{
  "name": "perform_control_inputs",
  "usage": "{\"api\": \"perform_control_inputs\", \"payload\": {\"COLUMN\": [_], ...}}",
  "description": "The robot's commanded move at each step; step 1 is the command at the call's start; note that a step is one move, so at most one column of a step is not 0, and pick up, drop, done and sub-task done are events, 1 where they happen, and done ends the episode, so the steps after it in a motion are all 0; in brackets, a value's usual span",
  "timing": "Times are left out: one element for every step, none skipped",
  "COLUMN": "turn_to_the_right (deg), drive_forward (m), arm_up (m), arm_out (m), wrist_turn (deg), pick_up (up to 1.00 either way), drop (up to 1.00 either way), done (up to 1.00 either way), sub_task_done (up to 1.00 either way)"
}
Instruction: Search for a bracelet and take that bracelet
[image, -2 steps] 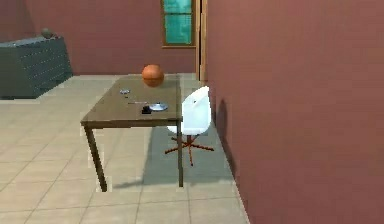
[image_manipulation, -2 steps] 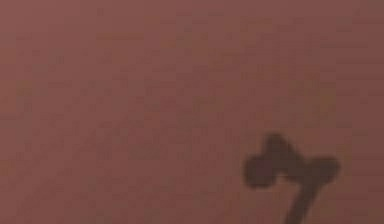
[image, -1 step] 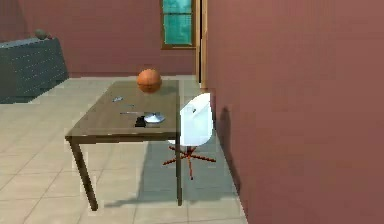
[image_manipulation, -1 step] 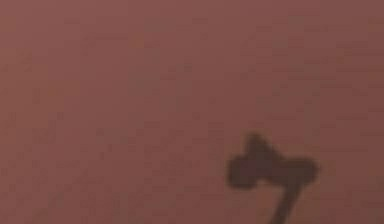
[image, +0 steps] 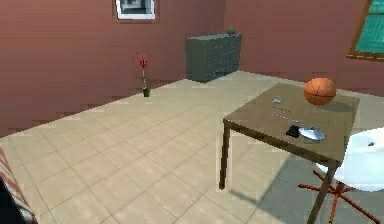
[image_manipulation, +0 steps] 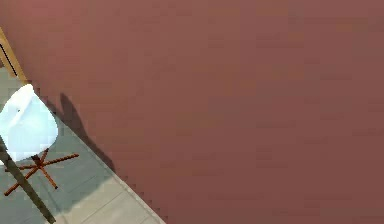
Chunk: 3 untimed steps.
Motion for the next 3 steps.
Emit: {"api": "perform_control_inputs", "payload": {"turn_to_the_right": [-9.0, 0.0, -6.0], "drive_forward": [0.00, 0.70, 0.00], "arm_up": [0.00, 0.00, 0.00], "arm_out": [0.00, 0.00, 0.00], "wrist_turn": [0.0, 0.0, 0.0], "pick_up": [0.00, 0.00, 0.00], "drop": [0.00, 0.00, 0.00], "done": [0.00, 0.00, 0.00], "sub_task_done": [0.00, 0.00, 0.00]}}
